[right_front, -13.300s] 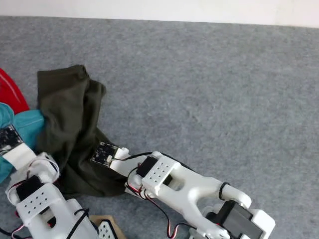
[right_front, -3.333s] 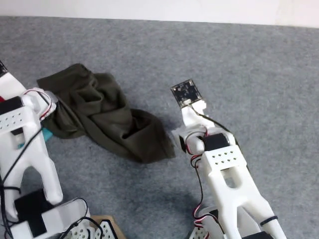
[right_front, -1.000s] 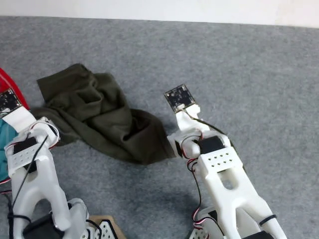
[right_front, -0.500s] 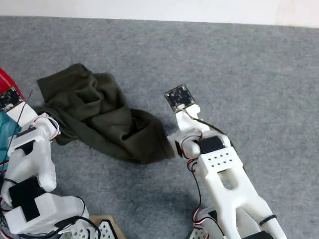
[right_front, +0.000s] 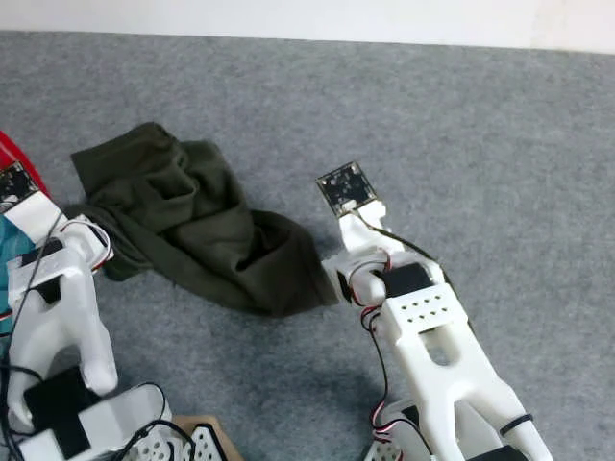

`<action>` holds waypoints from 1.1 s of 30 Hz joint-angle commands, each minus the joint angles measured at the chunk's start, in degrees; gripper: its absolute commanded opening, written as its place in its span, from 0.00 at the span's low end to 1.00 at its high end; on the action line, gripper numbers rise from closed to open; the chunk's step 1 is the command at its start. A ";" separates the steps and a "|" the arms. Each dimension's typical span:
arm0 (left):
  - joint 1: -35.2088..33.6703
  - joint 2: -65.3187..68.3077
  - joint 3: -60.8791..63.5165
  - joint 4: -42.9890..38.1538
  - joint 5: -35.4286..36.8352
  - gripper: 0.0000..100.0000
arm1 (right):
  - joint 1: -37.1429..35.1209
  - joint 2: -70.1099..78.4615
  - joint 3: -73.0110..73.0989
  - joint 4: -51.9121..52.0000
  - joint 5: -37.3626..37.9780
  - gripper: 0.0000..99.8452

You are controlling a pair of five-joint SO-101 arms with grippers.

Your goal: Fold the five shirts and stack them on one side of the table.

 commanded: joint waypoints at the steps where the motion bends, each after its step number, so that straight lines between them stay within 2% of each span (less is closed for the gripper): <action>1: 0.75 -5.76 -2.42 8.09 0.53 0.14 | -0.66 0.04 -0.31 -0.92 1.23 0.21; 6: 0.75 -7.43 -2.42 13.89 0.44 0.14 | -0.66 0.04 -0.31 -0.75 1.32 0.21; 11: -0.31 -6.99 -2.24 14.59 0.35 0.14 | -0.66 0.04 -0.31 -0.75 1.49 0.21; 18: -0.48 -4.62 -2.33 8.18 0.35 0.14 | -0.66 0.04 -0.31 -0.75 1.49 0.21; 26: -1.36 9.98 -10.51 8.00 0.53 0.14 | -0.66 0.04 -0.31 -0.75 1.49 0.21; 33: -1.45 13.67 -14.11 7.82 0.62 0.14 | -0.66 0.04 -0.31 -0.84 1.58 0.21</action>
